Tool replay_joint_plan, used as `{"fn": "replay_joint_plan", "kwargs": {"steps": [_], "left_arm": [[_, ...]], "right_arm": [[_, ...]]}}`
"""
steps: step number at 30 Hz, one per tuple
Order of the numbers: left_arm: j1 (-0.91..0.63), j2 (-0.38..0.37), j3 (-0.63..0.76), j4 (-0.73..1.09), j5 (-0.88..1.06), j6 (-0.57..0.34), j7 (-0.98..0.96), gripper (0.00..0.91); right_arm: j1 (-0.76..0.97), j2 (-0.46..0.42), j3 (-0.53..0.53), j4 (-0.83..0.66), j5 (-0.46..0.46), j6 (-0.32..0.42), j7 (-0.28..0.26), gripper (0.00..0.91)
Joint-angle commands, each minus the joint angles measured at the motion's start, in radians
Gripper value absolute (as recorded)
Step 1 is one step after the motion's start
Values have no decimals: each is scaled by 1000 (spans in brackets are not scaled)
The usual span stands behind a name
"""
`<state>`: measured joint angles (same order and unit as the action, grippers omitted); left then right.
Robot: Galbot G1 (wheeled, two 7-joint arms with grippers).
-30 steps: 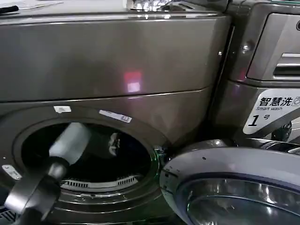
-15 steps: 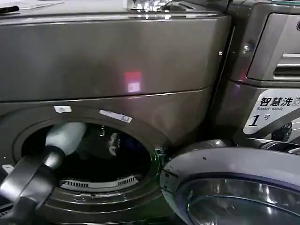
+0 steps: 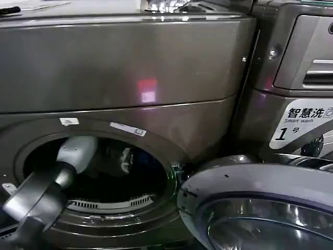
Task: Grasp the clothes from the dryer.
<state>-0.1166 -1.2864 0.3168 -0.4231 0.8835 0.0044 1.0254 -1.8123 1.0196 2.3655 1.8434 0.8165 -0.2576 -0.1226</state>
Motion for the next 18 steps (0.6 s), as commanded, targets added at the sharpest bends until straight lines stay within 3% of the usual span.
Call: {"fn": "replay_joint_plan", "kwargs": {"steps": [1,9,10,11,12,13,14,17,18], "left_arm": [[21,-5,16,32,36,-6,4,907],[23,-15,16,56,24,-9,9,907],[23,-17,16,58,24,-9,11,865],[24,-19,17,59,23,-9,14,808],[25,-20,17,59,22,-8,16,546],[26,-21,19,59,22,-8,16,421],[25,-22,22,62,22,-7,19,182],[24,-22,27,67,21,-8,22,11],[25,-23,27,67,21,-9,22,0]], "right_arm": [[6,1,-16,6,-5,1,-1,907],[12,6,-17,0,-10,4,-4,907],[13,6,-17,-1,-10,4,-5,907],[13,6,-17,-1,-10,4,-5,907],[13,5,-17,-2,-11,4,-5,907],[14,3,-17,-4,-11,4,-5,907],[15,2,-17,-7,-11,5,-5,907],[17,2,-19,-13,-14,7,-6,907],[17,2,-20,-15,-15,7,-7,907]]}}
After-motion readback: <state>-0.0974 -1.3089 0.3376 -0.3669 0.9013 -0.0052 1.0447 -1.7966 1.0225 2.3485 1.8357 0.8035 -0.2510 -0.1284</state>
